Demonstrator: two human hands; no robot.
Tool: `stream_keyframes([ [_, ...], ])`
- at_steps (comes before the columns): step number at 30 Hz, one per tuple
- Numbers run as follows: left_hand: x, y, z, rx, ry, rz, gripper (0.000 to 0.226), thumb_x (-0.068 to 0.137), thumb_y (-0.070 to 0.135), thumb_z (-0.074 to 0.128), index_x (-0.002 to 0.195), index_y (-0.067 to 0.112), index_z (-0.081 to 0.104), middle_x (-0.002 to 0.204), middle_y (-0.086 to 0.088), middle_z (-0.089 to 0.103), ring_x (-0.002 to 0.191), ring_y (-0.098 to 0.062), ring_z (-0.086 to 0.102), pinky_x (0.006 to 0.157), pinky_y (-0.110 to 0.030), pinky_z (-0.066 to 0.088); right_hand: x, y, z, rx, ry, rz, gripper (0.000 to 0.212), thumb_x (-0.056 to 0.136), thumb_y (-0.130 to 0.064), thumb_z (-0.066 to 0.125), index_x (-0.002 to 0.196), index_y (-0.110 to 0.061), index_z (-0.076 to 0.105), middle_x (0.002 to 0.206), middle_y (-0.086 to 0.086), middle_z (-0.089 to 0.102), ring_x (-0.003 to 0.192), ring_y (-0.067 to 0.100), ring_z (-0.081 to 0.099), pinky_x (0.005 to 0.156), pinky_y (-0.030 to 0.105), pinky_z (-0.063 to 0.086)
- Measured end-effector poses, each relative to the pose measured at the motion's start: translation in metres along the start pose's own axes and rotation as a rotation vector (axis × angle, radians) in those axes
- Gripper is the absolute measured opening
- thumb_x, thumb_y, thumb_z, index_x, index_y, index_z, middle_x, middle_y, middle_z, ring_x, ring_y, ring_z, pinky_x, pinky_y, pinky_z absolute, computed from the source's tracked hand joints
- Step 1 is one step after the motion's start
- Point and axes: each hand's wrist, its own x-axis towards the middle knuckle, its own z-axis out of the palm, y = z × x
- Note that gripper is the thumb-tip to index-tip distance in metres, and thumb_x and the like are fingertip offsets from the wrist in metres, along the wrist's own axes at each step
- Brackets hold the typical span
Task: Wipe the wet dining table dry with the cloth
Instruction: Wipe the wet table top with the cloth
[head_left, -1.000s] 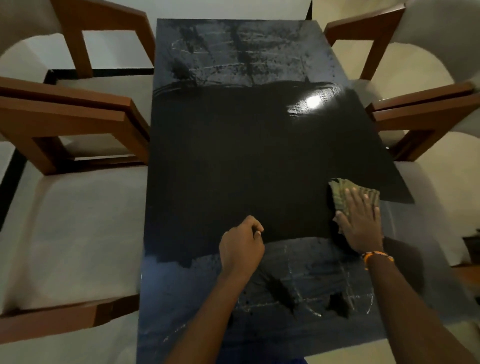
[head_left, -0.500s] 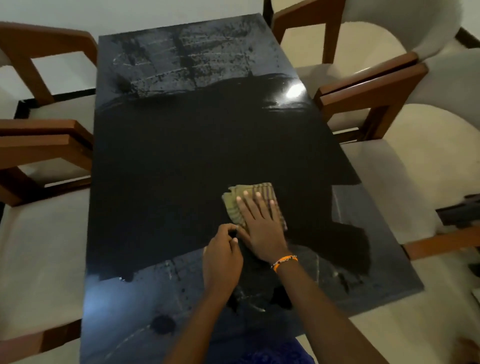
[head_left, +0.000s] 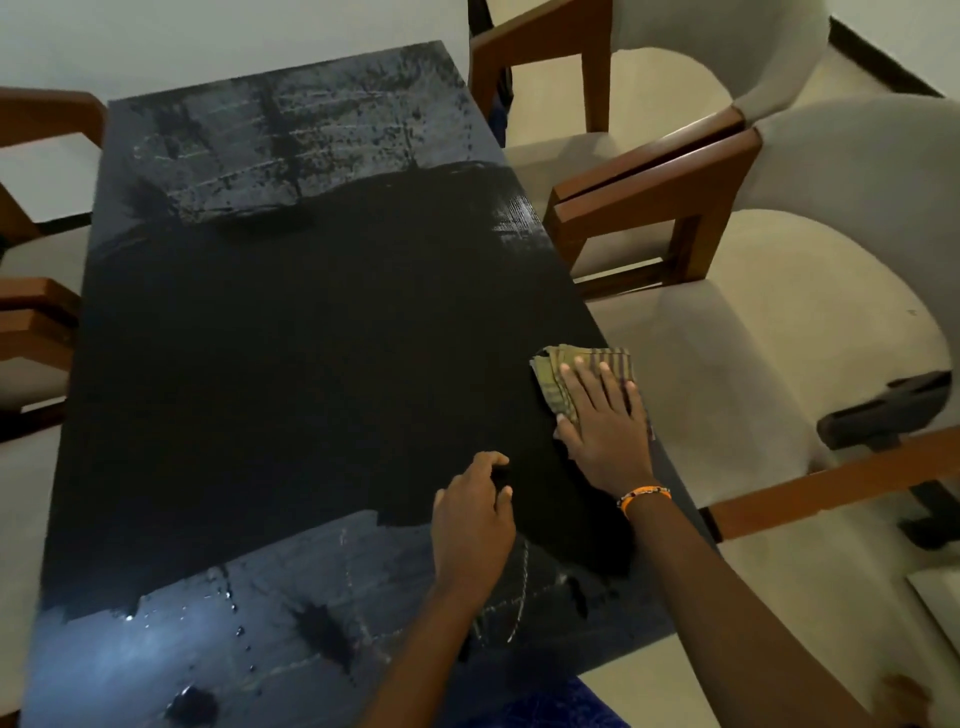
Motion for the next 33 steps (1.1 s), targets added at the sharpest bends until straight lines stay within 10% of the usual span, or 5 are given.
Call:
stream_keyframes([
  [5,0.008,0.003,0.012,0.109,-0.061,0.015,0.031,0.083,0.034,0.063,0.112,0.033,0.053,0.076,0.015,0.049,0.074,-0.002,0.043,0.076,-0.022,0.032,0.039,0.002,-0.002,-0.031,0.017,-0.012,0.064,0.092,-0.042,0.039,0.148,-0.025,0.015,0.158,0.002,0.017,0.146,0.025,0.011,0.117,0.049,0.009],
  [14,0.007,0.003,0.018,0.318,-0.247,-0.074,0.08,0.081,0.043,0.063,0.146,0.026,0.019,0.097,0.004,0.066,0.098,-0.013,0.056,0.097,-0.03,0.036,0.115,0.002,-0.01,0.051,-0.034,0.006,0.063,0.093,-0.041,0.039,0.149,-0.024,0.015,0.159,0.003,0.013,0.146,0.028,0.007,0.117,0.051,0.008],
  [33,-0.004,-0.014,0.019,0.173,-0.192,-0.017,0.071,0.088,0.027,0.057,0.146,0.02,0.016,0.113,-0.005,0.065,0.108,-0.02,0.058,0.1,-0.04,0.038,-0.07,-0.022,0.001,-0.056,-0.051,0.042,0.066,0.09,-0.045,0.031,0.15,-0.023,0.012,0.16,0.003,0.009,0.148,0.025,0.001,0.117,0.051,0.0],
])
